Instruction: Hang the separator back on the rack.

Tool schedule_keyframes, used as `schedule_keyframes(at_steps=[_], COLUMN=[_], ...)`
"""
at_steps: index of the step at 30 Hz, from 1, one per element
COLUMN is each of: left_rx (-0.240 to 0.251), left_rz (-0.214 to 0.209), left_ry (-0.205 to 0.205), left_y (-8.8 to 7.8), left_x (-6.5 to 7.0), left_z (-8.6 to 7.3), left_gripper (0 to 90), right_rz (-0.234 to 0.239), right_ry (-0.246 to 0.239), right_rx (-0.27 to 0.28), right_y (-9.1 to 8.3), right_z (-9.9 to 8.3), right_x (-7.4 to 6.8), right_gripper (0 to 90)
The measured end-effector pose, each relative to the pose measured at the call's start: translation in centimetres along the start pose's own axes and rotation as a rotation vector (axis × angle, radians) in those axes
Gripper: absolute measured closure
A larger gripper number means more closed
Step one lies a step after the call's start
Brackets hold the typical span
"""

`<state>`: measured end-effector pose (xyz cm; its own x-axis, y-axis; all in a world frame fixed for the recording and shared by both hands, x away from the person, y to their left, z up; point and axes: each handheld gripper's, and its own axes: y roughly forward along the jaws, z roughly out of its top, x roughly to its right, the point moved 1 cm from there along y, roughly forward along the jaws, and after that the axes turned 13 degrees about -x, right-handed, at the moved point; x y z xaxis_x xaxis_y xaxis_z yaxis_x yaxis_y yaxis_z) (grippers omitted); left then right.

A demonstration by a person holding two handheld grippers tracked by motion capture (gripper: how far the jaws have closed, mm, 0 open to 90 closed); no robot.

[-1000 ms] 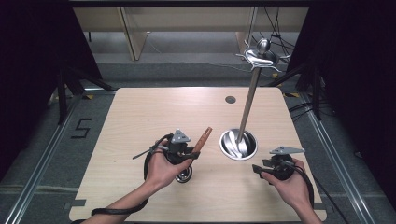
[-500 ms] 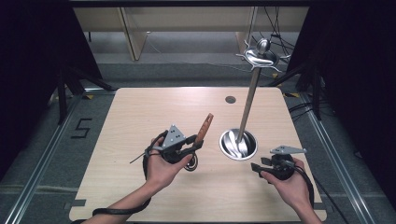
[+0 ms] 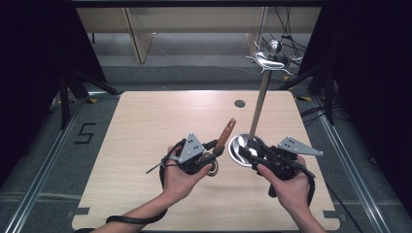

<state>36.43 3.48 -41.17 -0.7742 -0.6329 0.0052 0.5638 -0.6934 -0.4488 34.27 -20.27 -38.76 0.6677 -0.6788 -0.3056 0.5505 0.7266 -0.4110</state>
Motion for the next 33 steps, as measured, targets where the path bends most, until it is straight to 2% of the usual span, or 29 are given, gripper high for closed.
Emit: schedule_keyframes(at_steps=[2,3,4,5,6,7,10,12,13,14,16,18,20,25,27,28,31,32,33], left_rx=[0.004,0.004,0.008,0.013,0.017,0.016,0.014,0.014,0.015,0.015,0.019,0.02,0.014,0.017,0.017,0.013,0.022,0.008,0.017], left_rz=[0.004,0.004,0.002,0.004,0.005,0.006,0.004,0.008,0.009,0.01,0.014,0.016,0.024,0.03,0.029,0.037,0.026,0.013,0.001], left_ry=[0.007,0.007,0.002,0.003,0.003,0.004,0.004,0.006,0.003,0.001,0.0,-0.003,-0.004,-0.011,-0.015,-0.014,-0.022,-0.019,-0.019], left_y=[0.1,0.1,0.1,0.1,0.2,0.2,0.4,0.5,0.6,0.6,0.6,0.6,0.7,1.0,1.0,1.0,1.2,1.1,1.0], left_x=[0.2,0.2,0.4,0.5,0.6,0.6,0.9,1.2,1.3,1.4,1.5,1.6,1.8,2.2,2.3,2.4,2.4,2.4,2.3], left_z=[0.1,0.1,0.3,0.4,0.4,0.5,0.5,0.4,0.4,0.5,0.5,0.5,0.6,0.7,0.7,0.7,0.6,0.6,0.6], left_gripper=[68.0,68.0,67.9,67.9,68.0,67.9,67.9,67.9,67.9,67.9,67.8,67.8,67.8,67.8,67.7,67.6,67.4,67.0,66.1], right_rz=[0.01,0.0,0.006,0.004,0.013,0.017,0.005,-0.013,-0.013,-0.01,-0.01,-0.02,-0.035,-0.048,-0.053,-0.045,-0.019,-0.019,-0.011], right_ry=[-0.014,-0.03,-0.019,-0.023,-0.002,-0.002,0.024,0.008,0.029,0.007,0.017,-0.002,-0.013,-0.002,-0.004,-0.004,0.002,-0.023,-0.052], right_rx=[0.02,0.025,0.006,0.027,0.027,0.025,0.035,0.047,0.048,0.04,0.048,0.036,0.061,0.054,0.036,0.044,0.031,0.009,0.004], right_y=[0.7,1.1,1.4,1.8,2.0,2.2,2.8,3.0,3.1,3.0,3.1,3.0,3.1,3.2,3.2,3.4,3.3,3.2,3.2], right_z=[0.7,0.9,1.2,1.4,1.5,1.6,1.7,1.8,1.8,1.9,2.0,2.0,2.1,1.9,1.8,1.8,1.8,1.8,1.9], right_x=[-0.5,-0.6,-0.8,-0.8,-1.0,-1.0,-1.2,-1.1,-1.3,-1.2,-1.3,-1.2,-1.2,-1.2,-1.1,-1.0,-1.0,-1.1,-0.9], right_gripper=[53.1,53.0,53.4,53.7,54.3,55.0,57.3,59.6,61.0,61.6,63.5,64.0,64.9,68.7,70.1,71.6,73.5,73.8,73.9])
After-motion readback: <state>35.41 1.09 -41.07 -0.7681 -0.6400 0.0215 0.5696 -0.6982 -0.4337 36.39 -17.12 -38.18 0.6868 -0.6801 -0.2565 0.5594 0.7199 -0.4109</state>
